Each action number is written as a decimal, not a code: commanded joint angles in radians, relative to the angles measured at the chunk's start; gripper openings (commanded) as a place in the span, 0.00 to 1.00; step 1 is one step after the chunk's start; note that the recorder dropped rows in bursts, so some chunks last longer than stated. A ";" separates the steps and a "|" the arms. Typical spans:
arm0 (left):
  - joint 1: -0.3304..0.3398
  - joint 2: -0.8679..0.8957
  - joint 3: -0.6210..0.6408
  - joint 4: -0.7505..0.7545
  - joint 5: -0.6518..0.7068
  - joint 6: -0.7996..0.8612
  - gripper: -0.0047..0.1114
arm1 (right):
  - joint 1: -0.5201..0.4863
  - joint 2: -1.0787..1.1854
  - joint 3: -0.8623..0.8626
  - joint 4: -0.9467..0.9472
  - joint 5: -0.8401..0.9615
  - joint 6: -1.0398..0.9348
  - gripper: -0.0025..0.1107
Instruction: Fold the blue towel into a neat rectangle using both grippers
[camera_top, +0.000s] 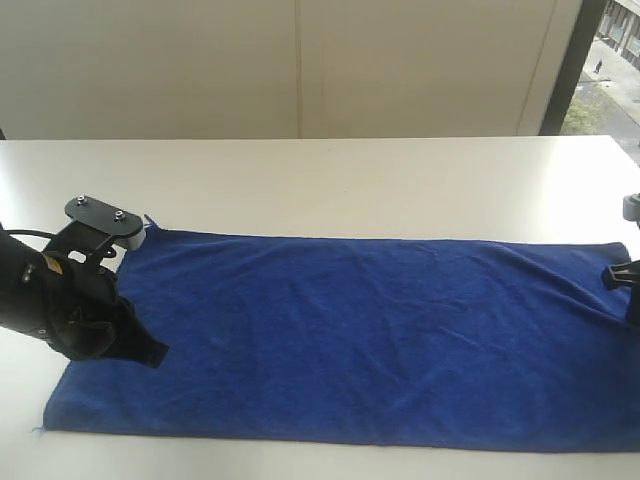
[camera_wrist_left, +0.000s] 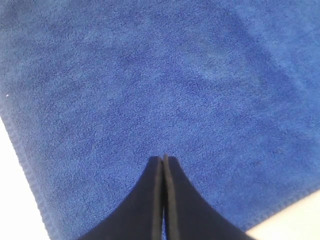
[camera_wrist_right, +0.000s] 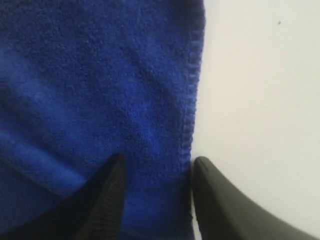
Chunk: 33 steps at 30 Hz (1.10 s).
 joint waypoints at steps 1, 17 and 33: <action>-0.005 -0.011 0.010 -0.011 0.005 0.006 0.04 | -0.005 0.002 0.006 -0.012 0.046 -0.008 0.39; -0.005 -0.011 0.010 -0.011 0.005 0.014 0.04 | -0.005 -0.037 -0.036 -0.035 0.069 0.019 0.39; -0.005 -0.011 0.010 -0.011 0.018 0.014 0.04 | -0.002 -0.026 -0.048 0.026 -0.140 0.026 0.28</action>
